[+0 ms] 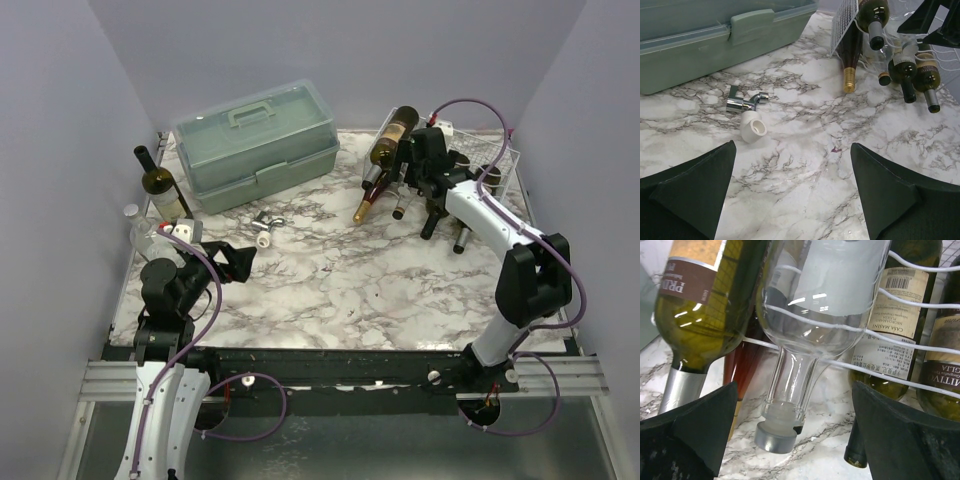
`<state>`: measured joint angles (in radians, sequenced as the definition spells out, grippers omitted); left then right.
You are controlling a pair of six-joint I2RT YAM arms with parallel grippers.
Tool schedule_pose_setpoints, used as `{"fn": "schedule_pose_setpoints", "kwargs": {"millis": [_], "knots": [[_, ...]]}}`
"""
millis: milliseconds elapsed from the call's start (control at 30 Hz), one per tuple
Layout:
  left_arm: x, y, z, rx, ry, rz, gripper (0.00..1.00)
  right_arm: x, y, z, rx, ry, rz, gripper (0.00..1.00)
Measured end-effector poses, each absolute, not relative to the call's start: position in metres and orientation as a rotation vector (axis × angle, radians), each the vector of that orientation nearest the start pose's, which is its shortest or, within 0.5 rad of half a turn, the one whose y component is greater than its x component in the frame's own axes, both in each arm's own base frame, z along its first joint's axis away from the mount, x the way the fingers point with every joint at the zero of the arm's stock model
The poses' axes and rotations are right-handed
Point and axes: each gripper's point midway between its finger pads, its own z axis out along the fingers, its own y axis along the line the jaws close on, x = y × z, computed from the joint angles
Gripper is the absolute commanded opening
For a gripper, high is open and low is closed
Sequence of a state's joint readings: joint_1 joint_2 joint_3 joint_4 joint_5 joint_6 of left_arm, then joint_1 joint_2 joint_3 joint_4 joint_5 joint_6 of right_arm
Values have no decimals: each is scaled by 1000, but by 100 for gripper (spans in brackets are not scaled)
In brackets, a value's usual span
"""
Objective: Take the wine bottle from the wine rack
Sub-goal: Pick up the wine bottle from the wine rack.
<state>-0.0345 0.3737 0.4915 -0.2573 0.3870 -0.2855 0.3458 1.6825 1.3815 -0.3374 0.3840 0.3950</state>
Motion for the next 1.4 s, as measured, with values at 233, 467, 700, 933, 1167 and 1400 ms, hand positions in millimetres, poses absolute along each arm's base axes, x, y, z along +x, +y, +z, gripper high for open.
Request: {"fn": "schedule_pose_setpoints", "kwargs": {"millis": [233,467,700,933,1167,1400], "knots": [[232,-84,226,73,1732,-560,99,471,114,178,310,2121,11,91],[233,-84,225,70,1735,-557,99,478,116,181,348,2071,40,84],[232,-83,225,69,1738,-556,99,486,116,168,394,2088,17,78],[232,-83,225,69,1737,-555,99,487,116,143,430,2158,-14,68],[232,-83,225,70,1738,-553,99,486,115,141,458,2165,-25,62],[233,-83,224,70,1737,-552,99,485,114,141,472,2166,-26,48]]}}
